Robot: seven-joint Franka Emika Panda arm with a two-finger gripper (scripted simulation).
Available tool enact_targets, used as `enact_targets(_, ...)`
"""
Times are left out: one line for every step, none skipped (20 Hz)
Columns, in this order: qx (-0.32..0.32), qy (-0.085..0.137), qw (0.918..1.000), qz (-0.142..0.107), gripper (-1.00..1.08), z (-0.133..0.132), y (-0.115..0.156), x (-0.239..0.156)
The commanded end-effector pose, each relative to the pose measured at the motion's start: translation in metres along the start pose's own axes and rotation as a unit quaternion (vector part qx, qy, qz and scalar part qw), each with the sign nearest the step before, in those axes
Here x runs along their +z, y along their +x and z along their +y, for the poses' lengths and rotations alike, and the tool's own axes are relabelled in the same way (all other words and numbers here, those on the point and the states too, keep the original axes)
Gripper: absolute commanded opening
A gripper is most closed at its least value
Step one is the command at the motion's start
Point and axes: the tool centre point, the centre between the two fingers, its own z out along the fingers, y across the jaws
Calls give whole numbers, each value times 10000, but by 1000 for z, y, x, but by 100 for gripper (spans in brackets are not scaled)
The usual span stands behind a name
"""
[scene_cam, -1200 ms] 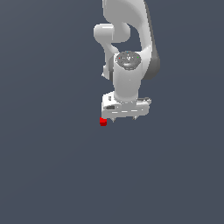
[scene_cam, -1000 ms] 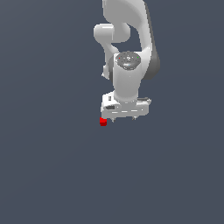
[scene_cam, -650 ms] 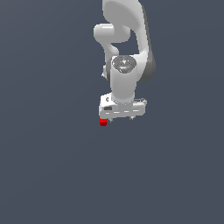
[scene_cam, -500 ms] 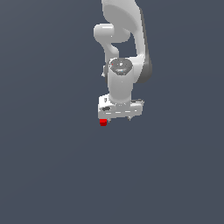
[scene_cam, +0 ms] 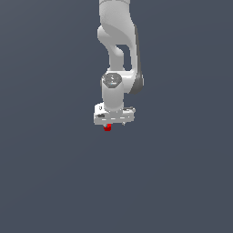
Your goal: Pick up the red cube and move it to a goal position.
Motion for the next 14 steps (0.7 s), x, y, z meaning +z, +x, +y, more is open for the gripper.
enact_targets(-30,-24,10000,5,100,11,-11,16)
enact_targets(-39,-32,10000,6,100,15,-14,22)
enact_targets(-48,-40,10000,7,100,19,-18,27)
enact_targets(-56,-46,10000,8,100,23,-21,32)
enact_targets(-63,-52,10000,9,100,26,-23,36)
enact_targets(-70,-58,10000,10,100,29,-26,40)
enact_targets(-76,-63,10000,10,100,32,-28,44)
enact_targets(-81,-68,9999,11,100,34,-30,47)
enact_targets(-85,-71,9999,12,100,36,-31,50)
enact_targets(-89,-75,9999,12,100,38,-33,52)
enact_targets(-91,-77,9999,13,100,39,-33,54)
enact_targets(-94,-79,9999,13,100,40,-34,55)
enact_targets(-94,-79,9999,13,100,41,-34,56)
enact_targets(-94,-79,9999,13,100,41,-35,57)
